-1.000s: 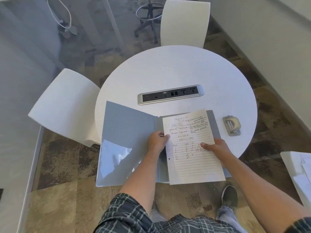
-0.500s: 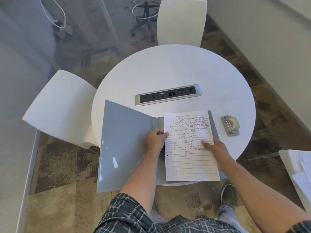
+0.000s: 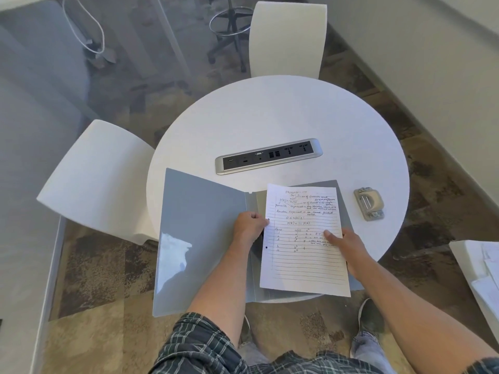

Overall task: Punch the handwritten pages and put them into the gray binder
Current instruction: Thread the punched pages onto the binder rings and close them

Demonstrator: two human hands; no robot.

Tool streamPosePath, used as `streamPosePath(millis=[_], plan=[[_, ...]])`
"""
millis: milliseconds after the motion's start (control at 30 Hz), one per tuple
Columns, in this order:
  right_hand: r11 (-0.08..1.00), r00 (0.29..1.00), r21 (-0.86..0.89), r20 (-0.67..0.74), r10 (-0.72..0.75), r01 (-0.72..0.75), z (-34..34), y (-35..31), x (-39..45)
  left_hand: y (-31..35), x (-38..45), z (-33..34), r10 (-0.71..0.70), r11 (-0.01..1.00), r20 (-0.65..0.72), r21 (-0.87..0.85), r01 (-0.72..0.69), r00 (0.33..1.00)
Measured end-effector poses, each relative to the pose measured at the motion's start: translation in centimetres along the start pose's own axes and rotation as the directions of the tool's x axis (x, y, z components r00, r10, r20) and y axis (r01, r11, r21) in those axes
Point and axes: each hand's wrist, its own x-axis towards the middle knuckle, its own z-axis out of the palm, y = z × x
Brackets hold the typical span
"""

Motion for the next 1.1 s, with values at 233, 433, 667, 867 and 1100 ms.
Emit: streamPosePath(millis=[233,433,667,867,1100], plan=[[0.997,1.0,-0.074,-0.002,0.025,-0.025,-0.1,0.5,0.5,0.4,-0.5,0.0,0.001,0.994,0.003,0.108,-0.001,1.0],[0.994,1.0,-0.108,0.013,-0.005,0.007,-0.3,0.6,0.1,0.7,-0.7,0.0,0.033,0.989,-0.027,0.142,-0.029,0.999],[0.981,0.996,-0.18,0.058,-0.066,0.075,-0.2,0.4,-0.8,0.5,-0.3,0.0,0.049,0.988,-0.043,0.149,-0.042,0.998],[0.985,0.993,-0.129,0.038,-0.111,0.115,-0.2,0.9,-1.8,-0.1,-0.1,0.0,0.059,0.987,-0.059,0.154,-0.049,0.996],[0.983,0.988,-0.098,-0.02,-0.155,0.153,0.2,1.1,-1.9,0.1,-0.4,0.8,0.091,0.98,-0.103,0.184,-0.071,0.99]])
